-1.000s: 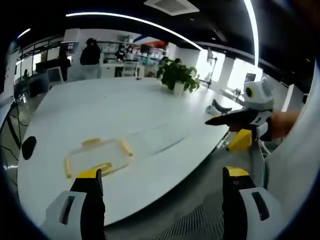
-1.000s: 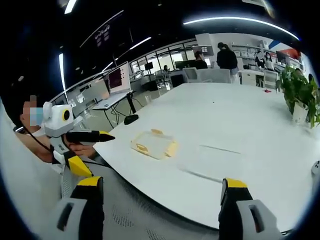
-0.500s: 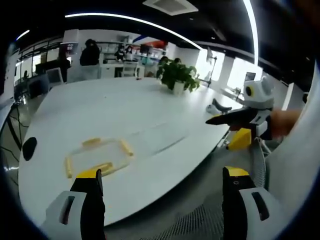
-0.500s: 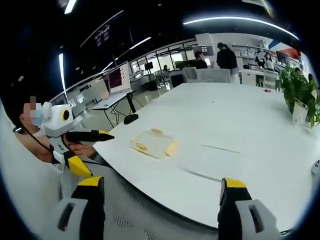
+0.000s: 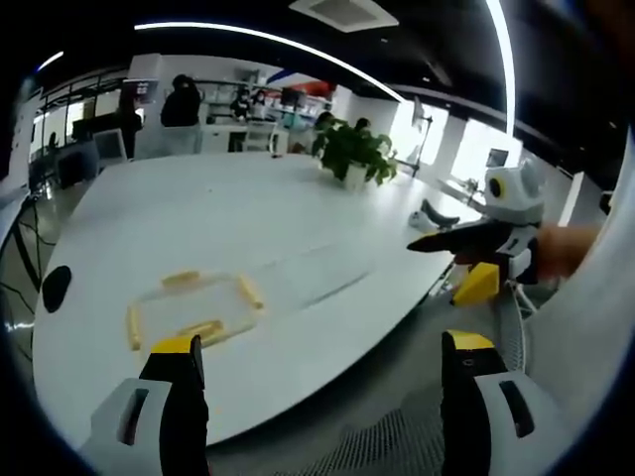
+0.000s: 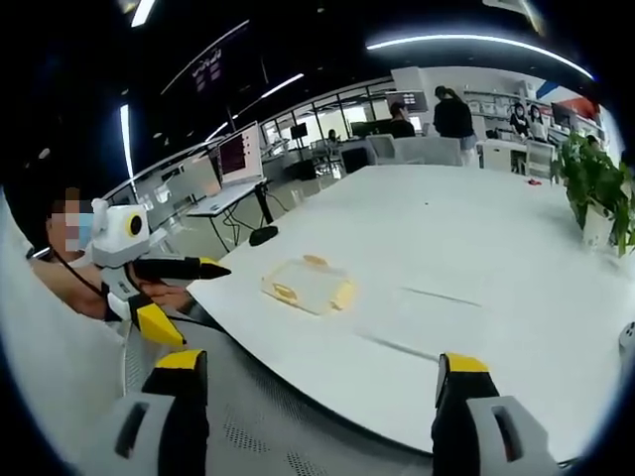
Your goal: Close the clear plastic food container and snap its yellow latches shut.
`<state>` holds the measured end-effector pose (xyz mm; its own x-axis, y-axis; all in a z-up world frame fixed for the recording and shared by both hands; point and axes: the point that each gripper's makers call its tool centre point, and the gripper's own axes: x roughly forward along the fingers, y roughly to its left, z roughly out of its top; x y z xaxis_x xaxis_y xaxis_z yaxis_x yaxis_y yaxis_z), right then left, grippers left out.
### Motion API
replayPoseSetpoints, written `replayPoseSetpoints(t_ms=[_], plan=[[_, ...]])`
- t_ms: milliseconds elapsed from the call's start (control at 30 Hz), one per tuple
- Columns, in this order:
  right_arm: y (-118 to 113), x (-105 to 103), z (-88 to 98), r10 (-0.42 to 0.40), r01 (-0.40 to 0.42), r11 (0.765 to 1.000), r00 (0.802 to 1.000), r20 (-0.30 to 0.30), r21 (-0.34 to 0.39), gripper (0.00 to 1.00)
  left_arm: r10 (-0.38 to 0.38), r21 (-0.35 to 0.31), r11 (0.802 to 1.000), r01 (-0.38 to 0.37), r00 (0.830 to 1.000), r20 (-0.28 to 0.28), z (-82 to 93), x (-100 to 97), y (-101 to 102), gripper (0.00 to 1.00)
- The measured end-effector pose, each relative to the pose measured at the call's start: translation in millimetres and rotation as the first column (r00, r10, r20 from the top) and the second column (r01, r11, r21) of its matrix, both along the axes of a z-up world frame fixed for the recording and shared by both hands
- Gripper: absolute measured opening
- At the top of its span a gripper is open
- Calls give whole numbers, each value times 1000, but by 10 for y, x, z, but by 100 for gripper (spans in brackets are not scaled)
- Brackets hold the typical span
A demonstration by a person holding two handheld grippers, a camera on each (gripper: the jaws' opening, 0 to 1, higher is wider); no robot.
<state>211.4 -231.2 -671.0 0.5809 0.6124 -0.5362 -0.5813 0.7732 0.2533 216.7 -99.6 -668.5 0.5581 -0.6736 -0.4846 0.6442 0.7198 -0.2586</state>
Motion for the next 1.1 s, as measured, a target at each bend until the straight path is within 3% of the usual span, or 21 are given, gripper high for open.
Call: replayPoseSetpoints(t_ms=[1100], plan=[[-9,22,-8,-14,14,1000,1000,1,-12,99,-7,-13,1000,7,1000,9,19,7,0,99]])
